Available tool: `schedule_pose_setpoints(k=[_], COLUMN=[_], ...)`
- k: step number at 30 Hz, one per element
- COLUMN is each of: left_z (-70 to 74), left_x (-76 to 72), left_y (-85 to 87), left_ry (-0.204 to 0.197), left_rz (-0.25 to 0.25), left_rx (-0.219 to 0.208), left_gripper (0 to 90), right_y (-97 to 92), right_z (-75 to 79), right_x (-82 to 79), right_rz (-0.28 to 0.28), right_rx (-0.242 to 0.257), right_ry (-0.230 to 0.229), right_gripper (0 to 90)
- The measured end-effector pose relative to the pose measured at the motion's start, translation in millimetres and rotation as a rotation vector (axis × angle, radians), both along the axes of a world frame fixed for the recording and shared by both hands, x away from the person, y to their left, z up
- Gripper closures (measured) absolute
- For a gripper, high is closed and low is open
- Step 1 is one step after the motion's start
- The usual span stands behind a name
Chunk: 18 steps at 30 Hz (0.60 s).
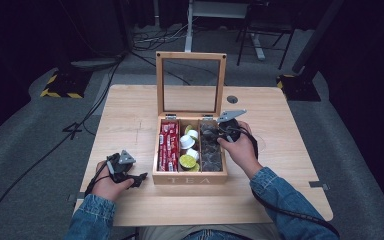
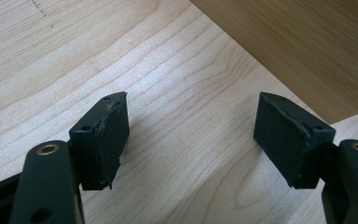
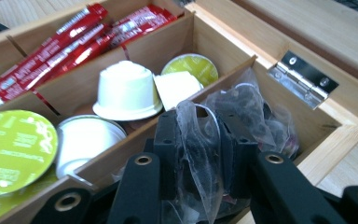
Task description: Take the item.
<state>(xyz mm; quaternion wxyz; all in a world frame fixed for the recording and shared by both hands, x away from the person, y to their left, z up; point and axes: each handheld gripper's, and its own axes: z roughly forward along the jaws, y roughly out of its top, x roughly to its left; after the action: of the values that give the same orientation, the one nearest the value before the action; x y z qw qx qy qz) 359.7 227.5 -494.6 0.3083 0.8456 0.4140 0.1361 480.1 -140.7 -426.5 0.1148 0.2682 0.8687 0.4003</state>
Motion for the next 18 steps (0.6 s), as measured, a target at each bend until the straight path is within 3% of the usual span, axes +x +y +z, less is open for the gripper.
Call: schedule_pose_setpoints(k=[18], left_z=[-3.0], left_x=[1.1], left_y=[5.1], left_ry=[-0.026], left_rz=[0.007], left_rx=[-0.019], left_gripper=[26.3], right_y=[-6.6], right_z=[25.8], right_x=[-9.6], right_rz=[0.014], right_rx=[0.07], right_ry=[-0.041], right_gripper=[71.6])
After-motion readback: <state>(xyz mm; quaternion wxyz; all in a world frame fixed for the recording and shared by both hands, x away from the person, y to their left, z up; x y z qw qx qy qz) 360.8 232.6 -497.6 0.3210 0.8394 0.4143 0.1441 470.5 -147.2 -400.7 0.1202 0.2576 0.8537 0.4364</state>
